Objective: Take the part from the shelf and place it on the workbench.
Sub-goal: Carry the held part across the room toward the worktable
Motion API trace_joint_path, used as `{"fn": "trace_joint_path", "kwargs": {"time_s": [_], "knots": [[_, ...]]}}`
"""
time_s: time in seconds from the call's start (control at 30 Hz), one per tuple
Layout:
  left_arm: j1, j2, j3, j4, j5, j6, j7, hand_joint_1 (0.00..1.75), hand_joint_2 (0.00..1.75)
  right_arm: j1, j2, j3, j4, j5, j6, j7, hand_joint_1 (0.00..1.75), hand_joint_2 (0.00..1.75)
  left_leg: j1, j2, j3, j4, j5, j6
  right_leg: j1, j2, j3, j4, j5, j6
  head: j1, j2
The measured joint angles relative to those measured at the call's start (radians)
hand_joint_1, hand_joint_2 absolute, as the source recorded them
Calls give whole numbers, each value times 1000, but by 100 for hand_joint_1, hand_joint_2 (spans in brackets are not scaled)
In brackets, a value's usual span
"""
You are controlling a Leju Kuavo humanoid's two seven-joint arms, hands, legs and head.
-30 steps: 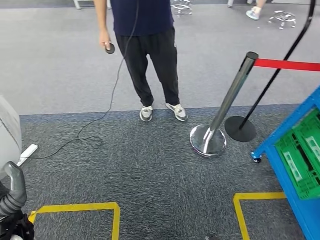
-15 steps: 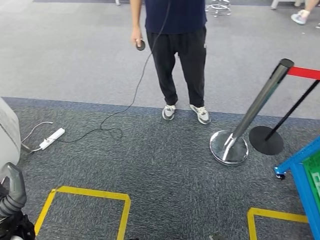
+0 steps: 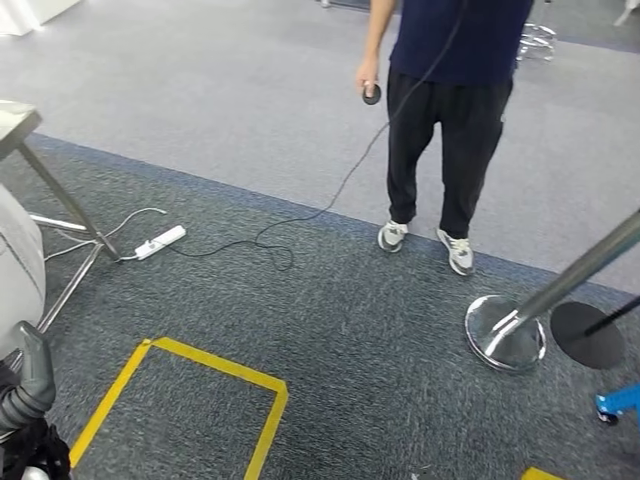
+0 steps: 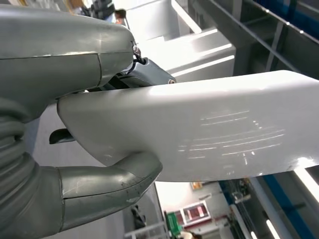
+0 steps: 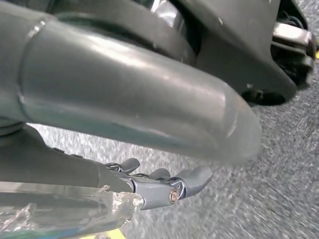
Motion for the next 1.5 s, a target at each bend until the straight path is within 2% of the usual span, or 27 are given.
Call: {"fn": "trace_joint_path", "kwargs": {"time_s": [0.07, 0.13, 0.17, 0.23, 0.3, 0.37, 0.43, 0.47, 0.53, 0.6, 0.67, 0.73, 0.8, 0.87, 0.93, 0.97, 1.0, 1.03, 1.1, 1.17, 1.23, 1.27, 1.33, 1.37, 1.4, 1.47, 1.5], "knots": [[0, 0, 0, 0, 0, 0, 0, 175, 175, -1, 0, 0, 0, 0, 0, 0, 0, 0, 0, -28, 0, 2, 1, -6, -6, 42, 61, -140, 72, -3, 0, 0], [0, 0, 0, 0, -3, 0, 0, 175, 175, -2, 0, 0, 0, 0, 1, 0, 0, 0, 0, -53, -7, 4, 5, -18, -12, 83, 105, -231, 99, -5, -1, 0], [1, 0, 0, 0, -5, 0, 0, 175, 175, -2, 0, 0, 0, 0, 3, 0, 0, 0, 1, -65, -12, 4, 8, -25, -12, 86, 110, -241, 96, -8, -1, 0], [7, 0, 0, 0, -8, 1, 1, 175, 175, -3, 0, 0, 0, 0, 5, 0, 0, 0, 5, -78, -19, 2, 13, -37, -10, 64, 110, -245, 100, -18, -2, 0], [10, 1, 0, 0, -9, 2, 1, 175, 175, -4, 1, 0, 0, 1, 6, 0, 0, 0, 4, -37, -39, 40, -14, -46, -11, 39, 111, -251, 106, -31, -7, 0], [9, 1, -1, 0, -9, 3, 2, 175, 175, -2, 1, 0, 0, 1, 7, 0, 0, 0, 2, 26, -94, 156, -78, -52, -9, 11, 111, -253, 107, -39, -12, 0], [10, 1, -1, 0, -9, 4, 2, 175, 175, 2, 1, 0, 0, 1, 8, 1, 0, 0, 3, 45, -146, 271, -120, -56, -6, -20, 110, -253, 106, -41, -12, 0], [11, 1, -1, 1, -8, 4, 2, 175, 175, 2, 1, 0, 0, 1, 8, 1, 0, 0, 3, 47, -151, 284, -115, -56, -5, -35, 111, -253, 105, -42, -12, 0], [12, 1, -1, 1, -7, 4, 2, 175, 175, 0, 2, 0, 0, 1, 8, 2, 0, 0, 2, 60, -102, 198, -59, -53, -5, -62, 114, -253, 103, -40, -12, 0], [10, 1, -2, 1, -7, 4, 2, 175, 175, -2, 2, 0, 0, 1, 8, 2, 0, 0, -4, 110, -29, 65, -13, -46, 1, -82, 119, -252, 97, -33, -13, 0], [9, 1, -1, 1, -7, 5, 2, 175, 175, -3, 2, 0, 0, 1, 8, 2, 0, 0, -11, 136, -1, 6, -6, -35, 8, -102, 125, -252, 91, -24, -13, 0], [11, 2, -1, 1, -7, 6, 2, 175, 175, -5, 2, 0, 0, 1, 8, 2, 0, 0, -11, 110, -3, 2, -4, -22, 8, -119, 130, -256, 88, -14, -12, 0], [12, 2, 0, 1, -7, 6, 2, 175, 175, -8, 2, 0, 0, 2, 7, 2, 0, 0, -6, 87, -2, -2, 1, -9, 4, -83, 121, -226, 64, -2, -10, 0], [10, 1, 0, 1, -7, 6, 2, 175, 175, -7, 2, 0, 0, 3, 7, 2, 0, 0, -2, 64, -3, -3, 4, 0, 2, -24, 71, -114, 4, 5, -5, 0], [11, 0, 0, 1, -8, 7, 2, 175, 175, -3, 3, 0, 0, 3, 7, 4, 0, 0, -3, 37, -5, -3, 5, 4, 1, -7, 7, 12, -43, 7, -4, 0], [11, 0, 0, 1, -9, 7, 2, 175, 175, 0, 3, 0, 0, 3, 7, 5, 0, 0, -3, 22, -6, -2, 5, 4, 1, -5, -7, 33, -40, 7, -4, 0], [11, 0, 1, 1, -10, 7, 2, 175, 175, 1, 3, 0, 0, 3, 7, 5, 0, 0, -3, 7, -5, -2, 6, 3, 1, -4, -3, 15, -18, 5, -4, 0], [11, 0, 1, 1, -10, 7, 2, 175, 175, 0, 3, 0, 0, 3, 7, 6, 0, 0, -2, -8, -4, -2, 7, 2, -1, 3, 19, -40, 20, 3, -4, 0], [10, 0, 1, 1, -12, 8, 2, 175, 175, -1, 2, 0, 0, 4, 7, 6, 0, 0, -2, -34, -4, 0, 8, -5, -7, 51, 79, -179, 82, -1, -4, 0], [10, 0, 1, 1, -18, 12, 1, 175, 175, -2, 2, 0, 0, 4, 7, 6, 0, 0, -2, -57, -12, 1, 14, -17, -10, 86, 110, -245, 100, -7, -5, 0], [11, 1, 1, 1, -24, 15, 0, 175, 175, -3, 3, 0, 0, 4, 7, 7, 0, 0, 2, -78, -21, -1, 22, -31, -8, 68, 113, -249, 103, -18, -5, 0], [12, 1, 1, 1, -25, 16, 0, 175, 175, -3, 3, 0, 0, 5, 7, 7, 0, 0, 2, -69, -25, 2, 19, -37, -8, 55, 113, -250, 106, -25, -6, 0], [11, 1, 0, 1, -25, 18, -1, 175, 175, -4, 4, 0, 0, 5, 7, 6, 0, 0, -1, -17, -52, 57, -17, -46, -10, 29, 113, -256, 111, -37, -11, 0], [9, 1, 0, 1, -25, 19, -1, 175, 175, -4, 3, 0, 0, 5, 7, 6, 0, 0, -3, 15, -79, 116, -51, -50, -9, 15, 113, -256, 112, -40, -14, 0], [8, 1, -1, 1, -25, 19, -1, 175, 175, -2, 3, 0, 0, 5, 7, 6, 0, 0, -2, 34, -111, 186, -85, -53, -8, 0, 111, -256, 112, -42, -16, 0], [9, 1, -1, 2, -25, 19, -1, 175, 175, 1, 3, 0, 0, 5, 7, 7, 0, 0, -1, 46, -153, 279, -116, -56, -6, -31, 110, -256, 111, -43, -16, 0], [9, 1, -1, 2, -25, 19, -1, 175, 175, 1, 3, 0, 0, 5, 7, 7, 0, 0, -1, 48, -148, 275, -103, -57, -6, -46, 110, -256, 110, -43, -16, 0]]}}
